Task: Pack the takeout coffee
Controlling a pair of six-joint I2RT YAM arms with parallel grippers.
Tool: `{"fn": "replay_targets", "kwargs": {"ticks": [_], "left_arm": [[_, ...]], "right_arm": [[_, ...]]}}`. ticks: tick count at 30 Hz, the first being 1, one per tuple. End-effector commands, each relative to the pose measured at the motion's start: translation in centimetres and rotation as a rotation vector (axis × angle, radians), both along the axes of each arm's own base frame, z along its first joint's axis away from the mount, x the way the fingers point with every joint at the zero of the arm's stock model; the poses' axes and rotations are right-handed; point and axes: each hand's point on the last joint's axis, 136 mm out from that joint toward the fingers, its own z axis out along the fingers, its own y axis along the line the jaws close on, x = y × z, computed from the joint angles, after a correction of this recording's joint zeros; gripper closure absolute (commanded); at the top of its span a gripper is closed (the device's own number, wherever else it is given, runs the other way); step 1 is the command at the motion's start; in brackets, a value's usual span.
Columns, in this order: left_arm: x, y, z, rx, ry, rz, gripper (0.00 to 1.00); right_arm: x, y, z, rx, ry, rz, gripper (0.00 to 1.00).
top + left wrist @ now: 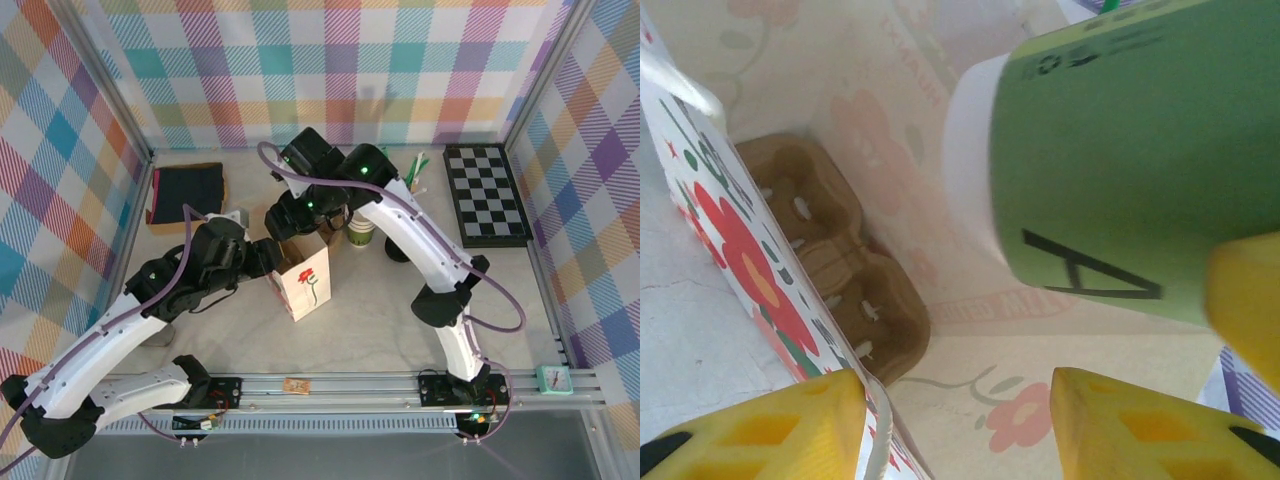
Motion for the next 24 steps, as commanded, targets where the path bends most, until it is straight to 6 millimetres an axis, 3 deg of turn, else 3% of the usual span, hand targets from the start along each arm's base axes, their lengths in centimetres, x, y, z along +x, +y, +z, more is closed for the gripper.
{"fn": "replay_targets", "kwargs": {"ticks": [1,6,11,14,17,21,24], "left_arm": [[-0.6,-0.1,1.0,-0.015,-0.029,-0.021,0.47],[-0.9,0.0,1.3,-0.012,-0.027,-0.037,0.37],[-1.0,1.1,1.4,0.026,-0.034,-0.006,0.42],[-0.7,0.4,0.6,0.034,-0.007,-0.019,0.53],[-0.6,-0.5,-0.4,0.049,0.033,-0.041,0.69],[-0.7,-0.6,-1.0,0.084,0.045,-0.039,0.77],[-1.0,-0.7,-1.6,0.097,0.062,-0.037,0.9]], "right_arm": [[-0.2,-0.1,0.3,-0.03,-0.041,-0.004,0.55],[-0.4,-0.9,0.4,-0.082,-0.09,-0.017,0.55],[-0.7,-2.9,0.3,-0.155,-0.106,-0.046,0.56],[-1.7,-3.3,1.4,-0.138,-0.122,-0.04,0.56],[-2.8,-3.3,2.7,-0.105,-0.145,-0.025,0.56],[-4.0,-3.4,3.8,-0.079,-0.156,-0.008,0.56],[-4.6,-3.7,4.5,-0.07,-0.175,0.001,0.56]]}}
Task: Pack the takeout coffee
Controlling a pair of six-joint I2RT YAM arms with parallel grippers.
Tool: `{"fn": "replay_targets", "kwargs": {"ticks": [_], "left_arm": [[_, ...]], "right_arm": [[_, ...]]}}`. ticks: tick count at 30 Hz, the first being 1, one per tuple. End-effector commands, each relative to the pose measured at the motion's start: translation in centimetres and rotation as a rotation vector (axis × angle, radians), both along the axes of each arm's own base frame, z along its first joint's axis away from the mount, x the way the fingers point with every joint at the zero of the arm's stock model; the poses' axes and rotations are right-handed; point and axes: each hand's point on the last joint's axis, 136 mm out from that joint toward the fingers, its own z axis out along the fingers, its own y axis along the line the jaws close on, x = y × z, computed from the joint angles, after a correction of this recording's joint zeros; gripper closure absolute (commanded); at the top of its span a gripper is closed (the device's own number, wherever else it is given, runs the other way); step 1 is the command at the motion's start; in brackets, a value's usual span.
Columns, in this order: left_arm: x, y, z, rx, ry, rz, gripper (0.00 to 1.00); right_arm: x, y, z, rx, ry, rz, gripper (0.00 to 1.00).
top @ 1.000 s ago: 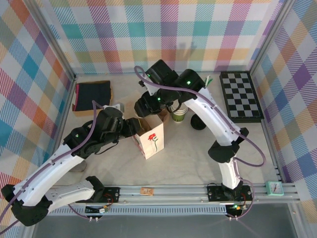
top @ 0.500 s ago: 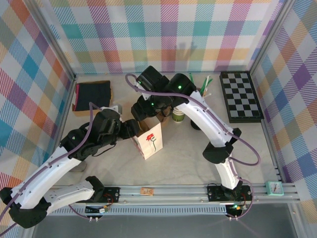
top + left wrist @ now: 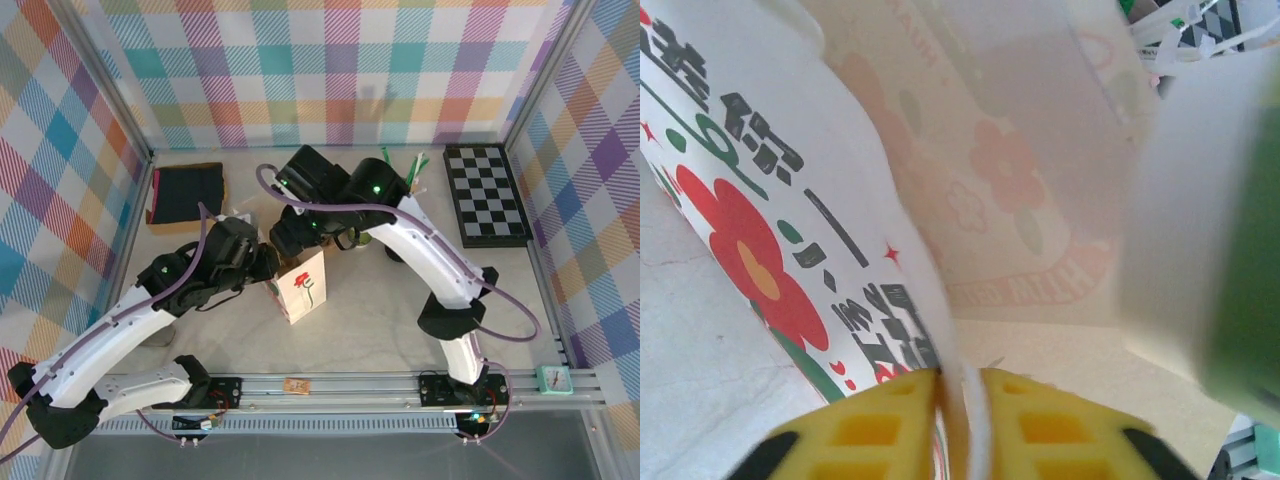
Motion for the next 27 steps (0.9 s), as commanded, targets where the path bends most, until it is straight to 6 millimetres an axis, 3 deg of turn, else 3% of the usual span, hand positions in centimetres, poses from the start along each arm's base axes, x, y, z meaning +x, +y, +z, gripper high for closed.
{"fn": "replay_targets", "kwargs": {"ticks": [1,3,10,16,17,19,22,24,27], "left_arm": [[-0.8,-0.1,0.0,0.02,0.011,-0.011,0.94],[-1.1,-0.7,0.0,0.01,0.008,-0.017,1.0],[-2.4,-3.6,1.1,-0.001,-0.028,-0.069,1.0],[-3.7,-4.9,1.6,0.006,-0.063,-0.086,1.0],[-3.8,-4.9,1.7,0.009,-0.07,-0.085,0.95],[-4.0,-4.6,1.7,0.015,-0.08,-0.079,0.74],[-4.1,-4.3,1.9,0.004,-0.089,-0.069,0.55],[-4.2,-4.2,2.0,0.001,-0.09,-0.069,0.44],[-4.3,-4.0,2.4,-0.001,-0.099,-0.067,0.37]], "right_arm": [[-1.1,-1.6,1.9,0.017,-0.034,-0.009,0.56],[-1.3,-1.8,2.4,0.027,-0.047,-0.008,0.56],[-2.2,-1.6,3.4,0.057,-0.065,0.02,0.56],[-2.4,-1.4,2.5,0.026,-0.057,0.018,0.56],[-2.3,-1.4,2.4,0.019,-0.059,0.014,0.56],[-2.0,-1.7,2.0,-0.007,-0.067,-0.004,0.55],[-1.9,-1.8,1.2,-0.032,-0.058,-0.01,0.55],[-1.9,-1.7,0.5,-0.05,-0.045,-0.01,0.55],[-1.8,-1.1,-0.5,-0.069,-0.023,-0.01,0.54]]}}
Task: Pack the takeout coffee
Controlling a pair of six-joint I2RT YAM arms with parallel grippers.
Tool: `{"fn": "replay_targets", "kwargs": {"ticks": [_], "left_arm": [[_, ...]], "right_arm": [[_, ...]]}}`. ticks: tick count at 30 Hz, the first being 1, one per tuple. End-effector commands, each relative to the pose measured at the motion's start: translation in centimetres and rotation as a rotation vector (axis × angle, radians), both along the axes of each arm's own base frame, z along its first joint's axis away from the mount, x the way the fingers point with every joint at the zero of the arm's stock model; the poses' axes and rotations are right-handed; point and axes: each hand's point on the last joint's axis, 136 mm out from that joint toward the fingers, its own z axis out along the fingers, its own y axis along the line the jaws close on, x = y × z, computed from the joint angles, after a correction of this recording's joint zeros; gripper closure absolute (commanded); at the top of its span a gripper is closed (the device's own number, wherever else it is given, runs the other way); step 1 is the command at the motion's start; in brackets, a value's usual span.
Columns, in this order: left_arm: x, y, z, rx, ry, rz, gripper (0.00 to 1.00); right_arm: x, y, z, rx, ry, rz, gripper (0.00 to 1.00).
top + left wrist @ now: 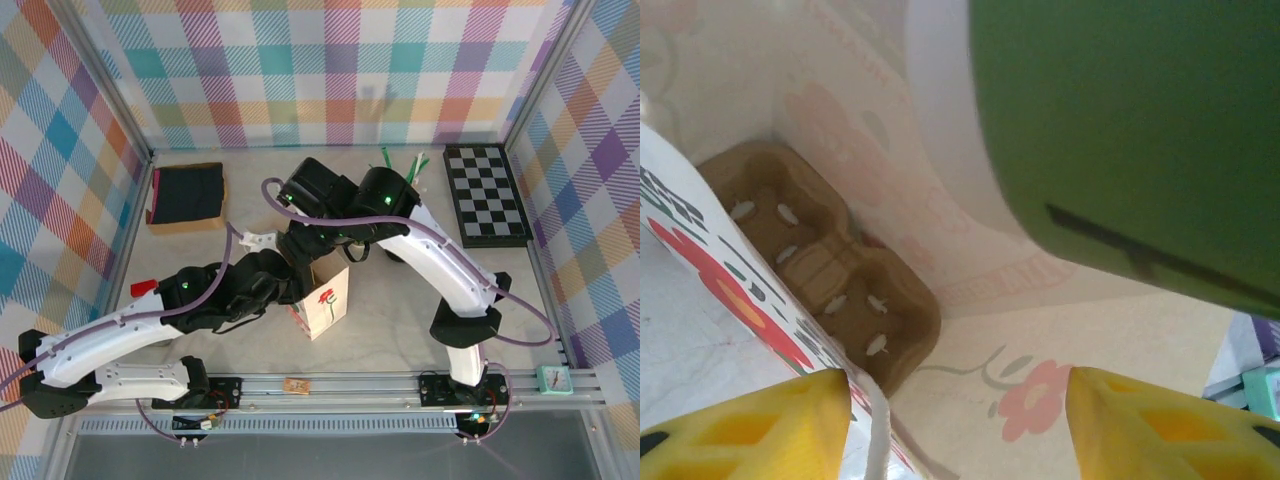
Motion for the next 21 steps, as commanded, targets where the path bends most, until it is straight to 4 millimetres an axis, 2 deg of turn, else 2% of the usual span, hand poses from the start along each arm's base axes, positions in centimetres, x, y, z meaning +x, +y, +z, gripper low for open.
{"fn": "replay_targets", "kwargs": {"ticks": [1,4,6,7,14,21], "left_arm": [[-0.2,0.7,1.5,-0.018,-0.032,0.013,0.34],[-0.4,0.9,1.7,-0.016,-0.033,0.01,0.23],[-0.5,1.0,1.7,-0.016,-0.034,0.009,0.04],[-0.6,1.1,1.8,-0.017,-0.036,0.009,0.0],[-1.0,2.0,2.8,-0.036,-0.057,0.005,0.0],[-2.3,1.5,4.5,-0.102,-0.066,-0.077,0.0]], "right_arm": [[0.0,0.6,-0.8,-0.008,0.015,-0.018,0.54],[0.2,0.9,-1.2,-0.012,0.02,-0.021,0.54],[0.4,1.3,-1.5,-0.012,0.032,-0.016,0.54],[0.5,1.4,-1.7,-0.013,0.039,-0.016,0.54],[0.7,2.0,-2.5,-0.008,0.078,-0.008,0.54],[0.8,2.2,-2.8,0.006,0.109,0.005,0.54]]}}
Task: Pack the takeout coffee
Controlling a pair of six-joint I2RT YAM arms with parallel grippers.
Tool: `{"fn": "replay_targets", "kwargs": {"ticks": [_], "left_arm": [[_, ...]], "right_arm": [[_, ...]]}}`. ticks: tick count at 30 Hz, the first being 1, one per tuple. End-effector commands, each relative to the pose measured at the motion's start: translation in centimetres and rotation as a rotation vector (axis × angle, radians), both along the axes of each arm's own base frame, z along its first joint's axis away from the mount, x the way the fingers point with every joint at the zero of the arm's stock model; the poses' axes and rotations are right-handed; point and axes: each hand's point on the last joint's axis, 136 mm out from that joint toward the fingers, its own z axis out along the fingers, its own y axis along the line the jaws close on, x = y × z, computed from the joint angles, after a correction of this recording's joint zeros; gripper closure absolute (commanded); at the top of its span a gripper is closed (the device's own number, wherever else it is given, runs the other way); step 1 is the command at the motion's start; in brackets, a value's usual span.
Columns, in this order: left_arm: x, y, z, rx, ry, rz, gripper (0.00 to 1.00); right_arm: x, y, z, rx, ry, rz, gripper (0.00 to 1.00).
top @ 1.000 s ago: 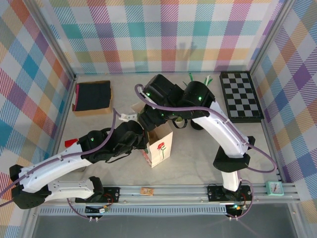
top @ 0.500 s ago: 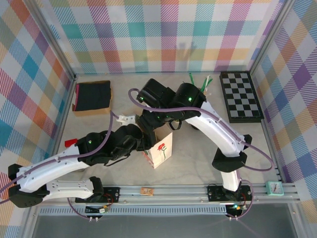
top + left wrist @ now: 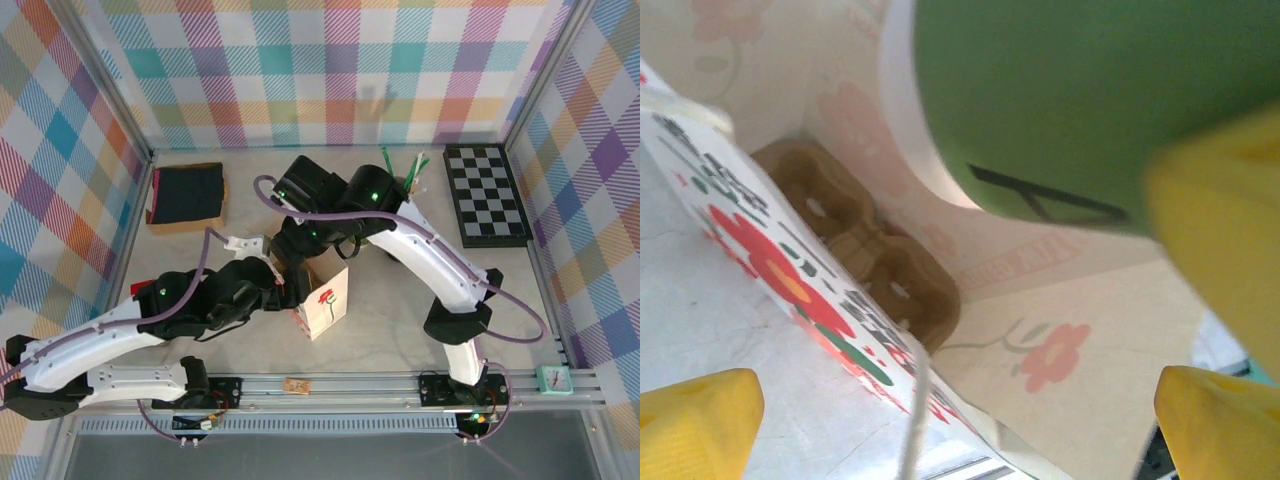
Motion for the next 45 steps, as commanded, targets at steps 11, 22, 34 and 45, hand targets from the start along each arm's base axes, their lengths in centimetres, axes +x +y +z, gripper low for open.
{"fn": "replay_targets", "kwargs": {"ticks": [11,22,34,45], "left_arm": [[-1.8,1.0,5.5,-0.139,-0.066,-0.105,0.0],[-1.9,5.0,6.5,-0.131,-0.111,-0.035,0.0],[-1.7,6.9,6.1,-0.112,-0.139,0.004,0.12],[-1.0,6.9,5.2,-0.087,-0.159,0.044,0.35]], "right_arm": [[0.8,1.0,-2.1,-0.051,0.028,0.039,0.56],[-0.2,1.3,-2.2,-0.062,0.041,0.14,0.58],[-0.8,1.1,-3.6,-0.12,0.062,0.205,0.58],[0.8,1.5,-6.2,-0.204,0.058,0.17,0.61]]}}
